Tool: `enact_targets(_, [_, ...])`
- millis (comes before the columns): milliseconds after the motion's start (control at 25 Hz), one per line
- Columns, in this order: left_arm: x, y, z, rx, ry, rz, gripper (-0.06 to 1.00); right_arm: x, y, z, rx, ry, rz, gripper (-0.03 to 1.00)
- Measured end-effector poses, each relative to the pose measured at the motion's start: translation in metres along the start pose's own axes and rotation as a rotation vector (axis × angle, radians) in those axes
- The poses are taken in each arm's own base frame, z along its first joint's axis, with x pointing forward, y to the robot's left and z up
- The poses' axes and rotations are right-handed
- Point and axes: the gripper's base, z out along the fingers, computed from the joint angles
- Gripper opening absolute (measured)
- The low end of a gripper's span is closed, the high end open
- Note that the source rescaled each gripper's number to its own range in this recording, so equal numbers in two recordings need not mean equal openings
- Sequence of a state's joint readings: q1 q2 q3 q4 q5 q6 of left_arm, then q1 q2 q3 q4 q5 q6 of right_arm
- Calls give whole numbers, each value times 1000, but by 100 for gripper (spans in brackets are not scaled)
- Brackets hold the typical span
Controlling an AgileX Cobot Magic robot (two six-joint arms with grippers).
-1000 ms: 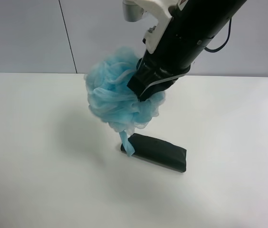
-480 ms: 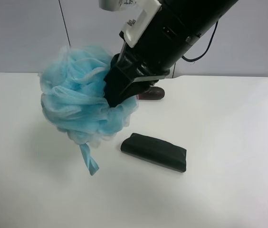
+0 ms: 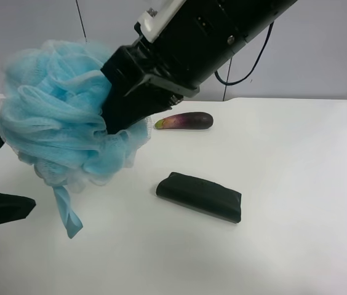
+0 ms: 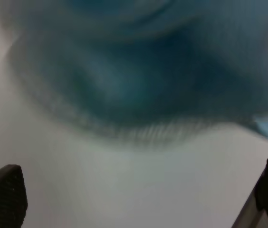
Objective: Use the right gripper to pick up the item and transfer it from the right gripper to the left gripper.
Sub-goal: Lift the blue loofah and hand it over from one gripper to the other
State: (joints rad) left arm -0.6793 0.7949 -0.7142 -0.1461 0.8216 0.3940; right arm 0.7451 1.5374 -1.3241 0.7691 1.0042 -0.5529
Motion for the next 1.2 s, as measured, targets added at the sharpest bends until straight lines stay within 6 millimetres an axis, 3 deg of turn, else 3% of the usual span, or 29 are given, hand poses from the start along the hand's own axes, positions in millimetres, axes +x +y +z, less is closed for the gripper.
enact_targets(240, [-26, 3, 10, 12, -37, 19, 100, -3, -7, 17, -64, -6, 32, 1])
enact_targets(480, [-40, 6, 16, 23, -73, 20, 98, -6, -9, 19, -63, -33, 35, 0])
enact_targets(600, [-42, 6, 21, 37, -76, 21, 80, -5, -11, 23, -67, -26, 46, 0])
enact_targets(800, [-42, 6, 24, 37, -61, 31, 12, -5, -13, 25, -63, -19, 44, 0])
enact_targets(1120, [-41, 6, 24, 36, -57, 40, 9, -5, -13, 25, -61, -21, 44, 1])
enact_targets(1200, [-42, 6, 24, 35, -64, 38, 9, -5, -13, 25, -60, -23, 44, 18])
